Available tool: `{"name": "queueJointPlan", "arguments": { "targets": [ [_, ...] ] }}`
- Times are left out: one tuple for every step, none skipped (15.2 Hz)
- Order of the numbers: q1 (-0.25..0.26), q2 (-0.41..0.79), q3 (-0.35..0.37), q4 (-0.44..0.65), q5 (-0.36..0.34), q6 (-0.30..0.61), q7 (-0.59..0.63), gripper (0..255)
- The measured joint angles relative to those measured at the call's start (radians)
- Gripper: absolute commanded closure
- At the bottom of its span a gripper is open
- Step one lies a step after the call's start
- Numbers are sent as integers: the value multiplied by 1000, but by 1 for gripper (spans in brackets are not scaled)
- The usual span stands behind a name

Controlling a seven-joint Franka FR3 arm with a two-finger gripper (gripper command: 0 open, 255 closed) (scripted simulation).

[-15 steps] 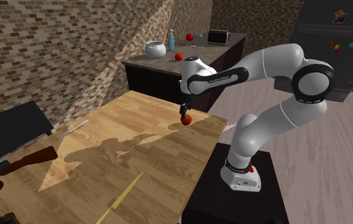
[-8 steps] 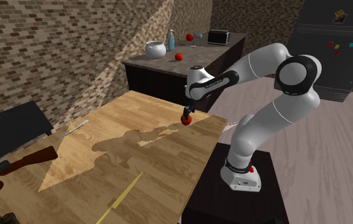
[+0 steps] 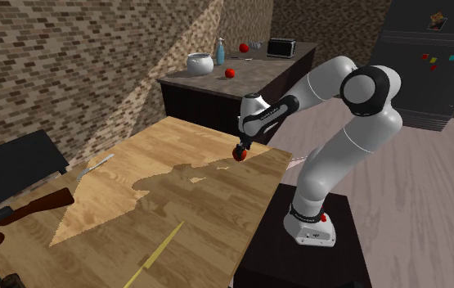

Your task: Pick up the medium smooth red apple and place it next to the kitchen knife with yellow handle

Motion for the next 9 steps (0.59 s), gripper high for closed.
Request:
{"name": "queueJointPlan", "arguments": {
  "targets": [
    [0,5,-2,-1,0,7,-1,0],
    [1,8,-2,-2,0,10,-1,0],
    [0,9,-2,-3,0,12,-1,0],
    [0,9,-2,-3,0,12,-1,0],
    [0,9,-3,-3,0,13,-1,0],
    [0,9,-3,-3,0,13,-1,0],
    [0,9,-3,-3,0,13,-1,255],
    [1,9,-2,-3,0,13,-1,255],
    [1,8,-2,-3,0,13,-1,255]
  ]
}}
